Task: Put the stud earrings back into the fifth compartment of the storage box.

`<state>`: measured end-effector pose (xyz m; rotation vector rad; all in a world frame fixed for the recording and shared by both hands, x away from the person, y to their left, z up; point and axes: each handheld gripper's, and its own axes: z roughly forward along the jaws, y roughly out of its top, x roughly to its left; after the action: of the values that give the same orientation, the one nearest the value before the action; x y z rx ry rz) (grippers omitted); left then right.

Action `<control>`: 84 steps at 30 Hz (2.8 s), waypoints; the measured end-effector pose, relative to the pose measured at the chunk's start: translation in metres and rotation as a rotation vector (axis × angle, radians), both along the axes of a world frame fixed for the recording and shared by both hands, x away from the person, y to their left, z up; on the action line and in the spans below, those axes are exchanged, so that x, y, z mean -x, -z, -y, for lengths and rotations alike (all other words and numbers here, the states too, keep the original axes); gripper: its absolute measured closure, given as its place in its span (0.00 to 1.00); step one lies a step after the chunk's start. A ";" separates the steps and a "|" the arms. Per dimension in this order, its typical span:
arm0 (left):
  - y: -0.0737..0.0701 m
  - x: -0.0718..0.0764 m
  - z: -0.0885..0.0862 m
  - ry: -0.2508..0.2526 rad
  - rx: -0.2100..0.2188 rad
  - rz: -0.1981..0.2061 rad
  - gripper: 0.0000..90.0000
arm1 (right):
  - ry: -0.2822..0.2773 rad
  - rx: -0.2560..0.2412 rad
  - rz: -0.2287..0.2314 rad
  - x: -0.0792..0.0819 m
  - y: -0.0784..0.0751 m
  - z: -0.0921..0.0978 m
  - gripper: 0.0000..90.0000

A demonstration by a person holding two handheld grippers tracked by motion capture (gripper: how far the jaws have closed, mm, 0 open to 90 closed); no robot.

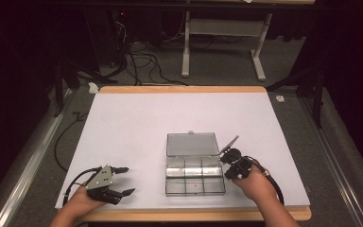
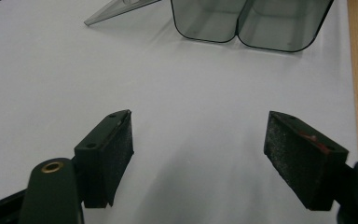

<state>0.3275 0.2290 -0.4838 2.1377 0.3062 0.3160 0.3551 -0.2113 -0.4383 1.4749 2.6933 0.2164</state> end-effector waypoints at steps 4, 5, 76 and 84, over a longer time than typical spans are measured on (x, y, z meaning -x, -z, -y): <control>0.000 0.000 0.000 0.000 0.000 0.000 0.27 | -0.007 -0.009 0.006 0.000 -0.001 0.001 1.00; 0.000 0.000 0.000 0.000 0.001 -0.001 0.27 | -0.006 -0.008 0.005 0.000 -0.001 0.001 1.00; 0.000 0.000 0.000 -0.001 0.002 -0.002 0.27 | -0.034 -0.037 0.046 0.006 -0.046 -0.006 0.99; 0.000 0.000 0.000 0.000 0.001 -0.001 0.27 | -0.063 -0.044 0.052 0.008 -0.053 -0.019 0.99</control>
<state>0.3276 0.2290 -0.4838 2.1371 0.3069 0.3152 0.3471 -0.1924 -0.3852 1.3757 2.7128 0.3150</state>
